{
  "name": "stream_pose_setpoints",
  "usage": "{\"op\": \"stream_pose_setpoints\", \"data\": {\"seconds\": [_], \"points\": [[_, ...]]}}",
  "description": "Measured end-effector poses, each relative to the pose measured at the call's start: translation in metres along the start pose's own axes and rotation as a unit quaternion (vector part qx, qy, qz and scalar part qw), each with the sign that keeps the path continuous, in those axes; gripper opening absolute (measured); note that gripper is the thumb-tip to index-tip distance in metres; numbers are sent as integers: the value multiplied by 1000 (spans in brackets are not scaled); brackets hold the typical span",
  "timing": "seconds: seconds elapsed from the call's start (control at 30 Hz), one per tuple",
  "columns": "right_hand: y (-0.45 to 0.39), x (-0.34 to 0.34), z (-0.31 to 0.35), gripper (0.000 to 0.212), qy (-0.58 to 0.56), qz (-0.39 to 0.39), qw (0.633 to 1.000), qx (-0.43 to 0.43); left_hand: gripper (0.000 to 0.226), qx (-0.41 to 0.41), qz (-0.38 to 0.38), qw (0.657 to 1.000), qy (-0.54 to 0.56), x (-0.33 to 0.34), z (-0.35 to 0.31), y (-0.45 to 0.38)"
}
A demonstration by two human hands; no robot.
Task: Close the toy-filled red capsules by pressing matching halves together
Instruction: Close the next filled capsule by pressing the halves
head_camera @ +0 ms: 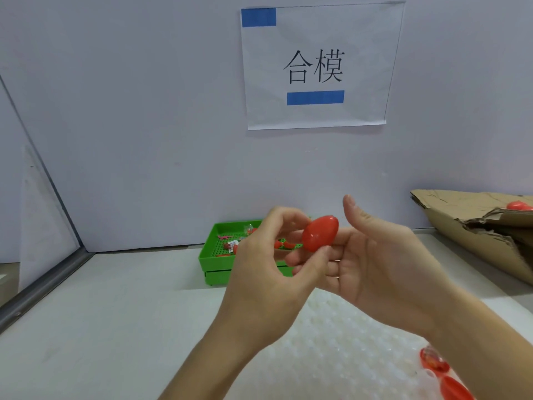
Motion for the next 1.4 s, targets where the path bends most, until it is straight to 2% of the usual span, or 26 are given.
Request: {"op": "stream_pose_setpoints", "data": {"seconds": [0.1,0.2,0.3,0.4,0.47,0.5,0.57,0.63,0.73,0.87,0.97,1.0,1.07,1.17,1.4], "points": [[-2,-14,0,71,68,-50,996,8,22,-91,-25,987,131,-3,19,-2],[-2,-31,11,61,130,-124,983,-35,36,-186,-27,936,298,2,35,0],[-1,-36,18,53,163,-151,973,-62,35,-219,-29,895,387,5,36,0],[1,-37,23,50,200,-159,964,-81,40,-228,-31,883,410,6,38,0],[2,-37,26,48,213,-171,957,-93,40,-222,-40,891,393,3,39,-1],[3,-38,28,46,219,-182,953,-101,41,-213,-51,907,360,-1,40,-1],[5,-41,33,38,233,-205,943,-122,33,-174,-87,958,212,-13,40,-1],[7,-40,36,23,260,-217,930,-143,25,-105,-126,985,49,-26,31,-1],[9,-32,35,15,303,-221,912,-167,29,-14,-136,987,-78,-27,14,1],[10,-19,32,23,335,-208,898,-193,32,65,-119,974,-183,-18,-1,4],[10,-21,34,9,344,-215,889,-213,31,98,-83,972,-199,-8,-7,4],[10,-24,34,12,337,-214,892,-211,31,94,-77,976,-180,-8,-6,3],[6,-28,30,20,308,-199,910,-194,41,35,-65,993,-97,-10,7,0],[1,-23,22,27,244,-142,944,-169,55,-41,-33,999,-1,-5,22,-2],[-3,-18,16,32,198,-100,963,-152,46,-51,-34,998,-3,-9,21,-4]]}}
Point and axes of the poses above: each hand's wrist, its own y-axis away from the middle knuckle, its own x-axis out of the palm, z = x × y, the point moved 10 cm from there along -y, towards the middle knuckle, and after that the axes turned 3 degrees about -z, right-handed, at the moved point
